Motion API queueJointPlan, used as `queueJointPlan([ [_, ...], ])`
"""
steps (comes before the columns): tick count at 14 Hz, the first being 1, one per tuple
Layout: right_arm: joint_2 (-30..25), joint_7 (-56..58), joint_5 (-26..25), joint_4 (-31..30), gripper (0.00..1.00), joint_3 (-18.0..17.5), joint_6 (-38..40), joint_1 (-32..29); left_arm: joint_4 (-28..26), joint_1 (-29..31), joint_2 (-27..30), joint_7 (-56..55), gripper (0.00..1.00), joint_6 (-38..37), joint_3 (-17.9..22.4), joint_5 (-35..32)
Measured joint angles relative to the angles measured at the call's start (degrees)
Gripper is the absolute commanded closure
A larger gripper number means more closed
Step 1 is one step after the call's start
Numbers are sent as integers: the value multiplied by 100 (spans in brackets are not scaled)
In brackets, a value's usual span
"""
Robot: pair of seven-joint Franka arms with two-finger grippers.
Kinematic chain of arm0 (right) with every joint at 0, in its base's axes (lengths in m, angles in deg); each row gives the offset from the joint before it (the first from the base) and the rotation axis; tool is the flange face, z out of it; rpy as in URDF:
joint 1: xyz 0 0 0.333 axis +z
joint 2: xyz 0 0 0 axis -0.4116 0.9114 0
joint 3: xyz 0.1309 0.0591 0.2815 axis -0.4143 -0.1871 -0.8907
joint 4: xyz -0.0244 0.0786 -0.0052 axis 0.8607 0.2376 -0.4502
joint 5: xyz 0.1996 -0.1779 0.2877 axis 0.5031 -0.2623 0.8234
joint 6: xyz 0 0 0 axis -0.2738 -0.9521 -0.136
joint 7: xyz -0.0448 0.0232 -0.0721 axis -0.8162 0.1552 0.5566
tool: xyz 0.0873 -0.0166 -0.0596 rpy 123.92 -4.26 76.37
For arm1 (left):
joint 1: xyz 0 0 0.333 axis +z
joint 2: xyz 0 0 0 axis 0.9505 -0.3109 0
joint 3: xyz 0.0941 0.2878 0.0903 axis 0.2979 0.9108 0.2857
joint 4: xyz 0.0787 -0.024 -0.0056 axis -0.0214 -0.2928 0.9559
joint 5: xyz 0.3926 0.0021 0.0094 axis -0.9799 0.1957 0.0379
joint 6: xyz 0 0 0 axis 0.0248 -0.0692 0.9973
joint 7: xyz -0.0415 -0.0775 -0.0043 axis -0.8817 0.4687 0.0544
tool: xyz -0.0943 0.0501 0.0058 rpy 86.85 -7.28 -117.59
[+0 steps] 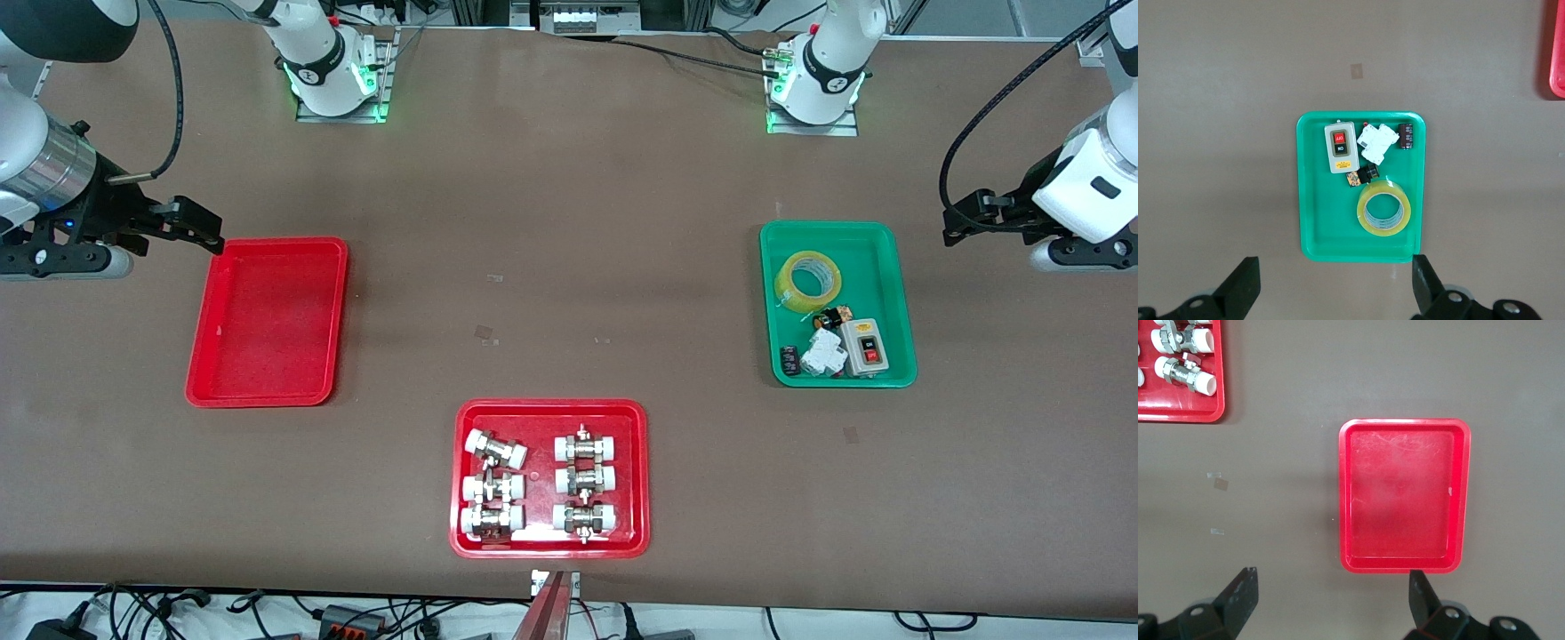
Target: Left arm passes tape to right arm into tray
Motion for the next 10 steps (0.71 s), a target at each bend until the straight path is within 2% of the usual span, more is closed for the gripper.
queueJointPlan([
  [10, -72, -7, -49, 33, 0, 45, 45, 2, -129, 51, -68, -6, 0, 38, 0, 4],
])
